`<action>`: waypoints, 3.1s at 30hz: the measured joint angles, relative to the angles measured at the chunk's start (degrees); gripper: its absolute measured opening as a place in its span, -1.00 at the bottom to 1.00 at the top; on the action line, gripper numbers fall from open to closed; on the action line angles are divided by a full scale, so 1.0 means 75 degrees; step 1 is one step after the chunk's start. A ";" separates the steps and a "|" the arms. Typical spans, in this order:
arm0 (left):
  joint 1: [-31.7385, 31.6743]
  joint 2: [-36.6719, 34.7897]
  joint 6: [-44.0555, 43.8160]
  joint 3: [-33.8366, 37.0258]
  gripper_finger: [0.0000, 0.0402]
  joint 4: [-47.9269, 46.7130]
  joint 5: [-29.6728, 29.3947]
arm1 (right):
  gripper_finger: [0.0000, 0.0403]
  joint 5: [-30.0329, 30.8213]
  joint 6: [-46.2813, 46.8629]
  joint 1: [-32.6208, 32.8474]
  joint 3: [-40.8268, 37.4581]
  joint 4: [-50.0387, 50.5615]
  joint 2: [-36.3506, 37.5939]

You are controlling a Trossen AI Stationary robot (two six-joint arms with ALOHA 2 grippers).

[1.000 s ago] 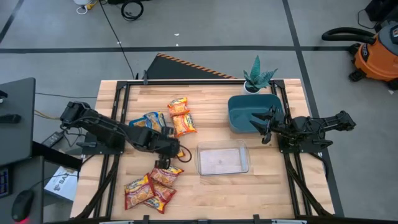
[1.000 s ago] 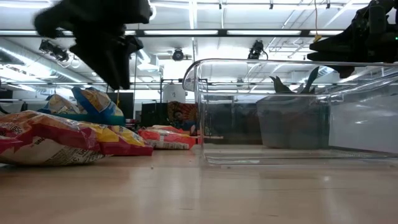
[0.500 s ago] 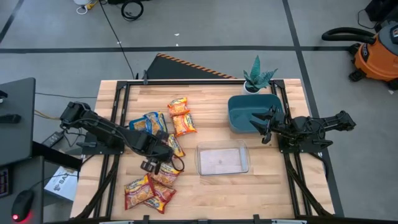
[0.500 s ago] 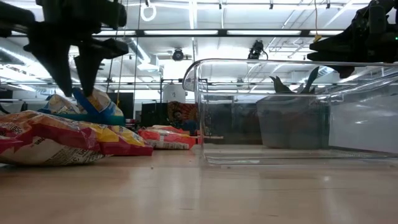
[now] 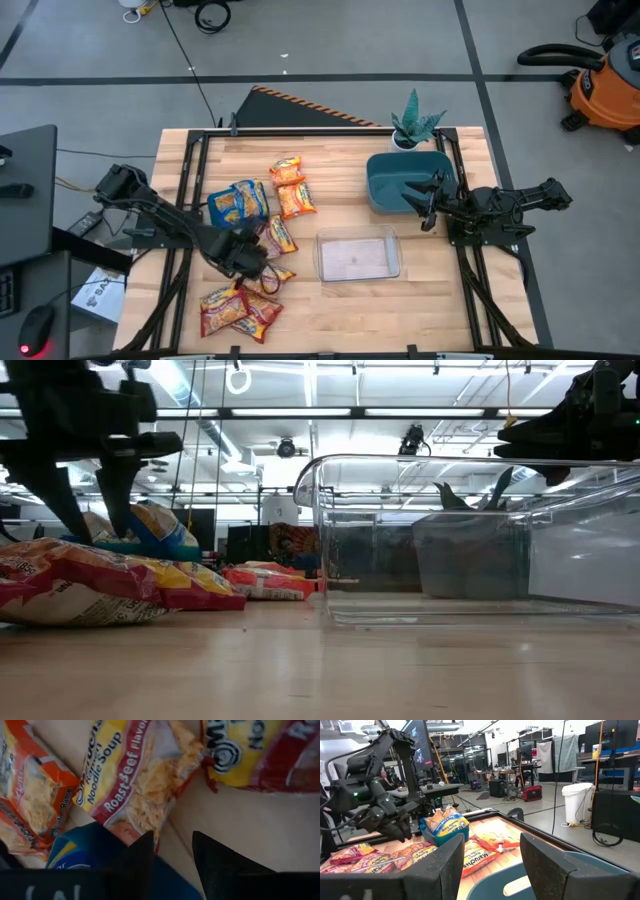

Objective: Sort Maruchan noodles
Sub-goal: Put the red noodle pack into the transparent bin

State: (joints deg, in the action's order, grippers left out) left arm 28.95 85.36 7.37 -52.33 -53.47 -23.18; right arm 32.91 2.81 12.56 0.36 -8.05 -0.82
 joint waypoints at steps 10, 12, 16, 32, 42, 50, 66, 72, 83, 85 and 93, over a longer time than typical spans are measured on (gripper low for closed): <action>0.0204 0.0000 -0.0004 0.0529 -0.29 0.1240 -0.0554 | -0.01 0.0001 0.0000 0.0002 0.0001 0.0000 0.0000; 0.0192 0.0000 0.0085 0.0673 -0.29 0.1360 -0.0561 | -0.01 0.0002 0.0003 -0.0001 0.0000 0.0000 0.0000; 0.0186 0.0000 0.0103 0.0801 -0.29 0.1534 -0.0768 | -0.01 0.0003 0.0002 -0.0001 -0.0001 0.0000 0.0000; -0.0086 0.0006 0.0048 0.0801 -0.29 0.1757 -0.1014 | -0.01 0.0001 0.0001 0.0000 0.0001 0.0000 0.0000; -0.0204 0.0006 0.0095 0.0938 -0.29 0.1807 -0.0501 | -0.01 0.0001 0.0000 0.0001 0.0000 0.0000 0.0000; -0.0201 0.0015 0.0102 0.1555 -0.29 0.2574 -0.1116 | -0.01 0.0003 0.0003 0.0002 0.0000 0.0003 0.0000; -0.0201 0.0015 0.0086 0.1547 -0.30 0.3095 -0.1322 | -0.01 0.0000 0.0003 -0.0001 0.0002 0.0000 0.0000; -0.0201 0.0015 0.0048 0.1547 -0.30 0.3154 -0.1367 | -0.01 0.0000 0.0000 0.0001 -0.0001 0.0000 0.0000; -0.0204 0.0015 -0.0095 0.1547 -0.34 0.3156 -0.1504 | -0.01 0.0000 0.0003 0.0002 -0.0001 0.0000 0.0000; -0.0203 0.0015 -0.0095 0.1547 -0.42 0.3159 -0.1507 | -0.01 0.0000 0.0001 0.0000 -0.0001 0.0000 0.0000; -0.0202 0.0015 0.0022 0.1544 -0.89 0.3153 -0.1519 | -0.01 0.0000 0.0003 0.0002 0.0000 0.0000 0.0000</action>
State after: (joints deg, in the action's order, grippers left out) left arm 27.43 85.47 7.53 -40.75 -29.83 -34.57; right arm 32.91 2.83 12.58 0.37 -8.05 -0.82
